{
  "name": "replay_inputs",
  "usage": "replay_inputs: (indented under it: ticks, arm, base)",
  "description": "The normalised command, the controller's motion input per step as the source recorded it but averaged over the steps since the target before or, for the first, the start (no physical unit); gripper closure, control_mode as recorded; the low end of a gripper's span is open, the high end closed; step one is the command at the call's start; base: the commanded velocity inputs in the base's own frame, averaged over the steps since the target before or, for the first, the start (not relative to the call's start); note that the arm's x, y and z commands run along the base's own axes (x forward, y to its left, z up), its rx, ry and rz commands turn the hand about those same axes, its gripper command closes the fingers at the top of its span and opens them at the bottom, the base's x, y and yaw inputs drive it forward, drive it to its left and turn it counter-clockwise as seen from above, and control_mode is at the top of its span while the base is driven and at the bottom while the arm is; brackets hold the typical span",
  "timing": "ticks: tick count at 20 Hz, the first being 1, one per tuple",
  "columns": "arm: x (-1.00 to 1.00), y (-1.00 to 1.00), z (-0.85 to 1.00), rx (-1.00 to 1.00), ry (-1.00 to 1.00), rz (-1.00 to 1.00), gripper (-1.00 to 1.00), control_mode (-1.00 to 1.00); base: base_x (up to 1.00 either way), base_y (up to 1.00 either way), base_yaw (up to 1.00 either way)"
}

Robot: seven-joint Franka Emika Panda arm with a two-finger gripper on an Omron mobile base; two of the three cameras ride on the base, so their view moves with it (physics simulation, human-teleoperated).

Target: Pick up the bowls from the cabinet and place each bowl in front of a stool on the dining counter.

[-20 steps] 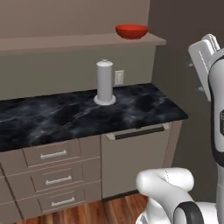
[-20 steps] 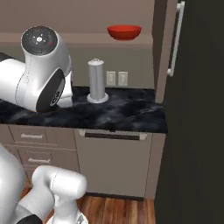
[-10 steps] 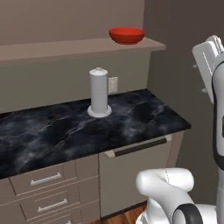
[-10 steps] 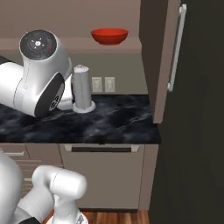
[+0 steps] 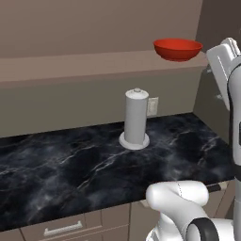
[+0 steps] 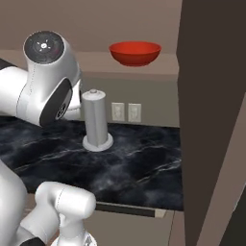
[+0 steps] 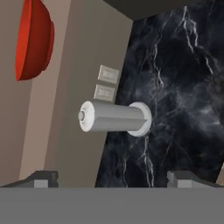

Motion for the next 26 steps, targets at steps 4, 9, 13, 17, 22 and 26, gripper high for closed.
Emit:
replay_inputs:
  ticks: [4, 9, 13, 17, 22, 26]
  arm:
    - [0.00, 0.00, 0.00, 0.00, 0.00, 0.00, -1.00, 1.00]
    - [0.00, 0.00, 0.00, 0.00, 0.00, 0.00, -1.00, 1.00]
    - [0.00, -0.14, 0.14, 0.00, -0.12, 0.00, -1.00, -1.00]
    - [0.00, -0.42, 0.68, 0.00, -0.09, -0.04, -1.00, -1.00]
    - [0.31, -0.32, 0.55, 0.00, -0.01, -0.06, -1.00, -1.00]
    - [0.46, -0.25, -0.04, 0.01, 0.01, 0.00, -1.00, -1.00]
  base:
    - [0.37, -0.17, 0.04]
    - [0.25, -0.15, 0.05]
    - [0.03, -0.05, 0.00]
    - [0.00, 0.00, 0.00]
    - [0.00, 0.00, 0.00]
    - [0.00, 0.00, 0.00]
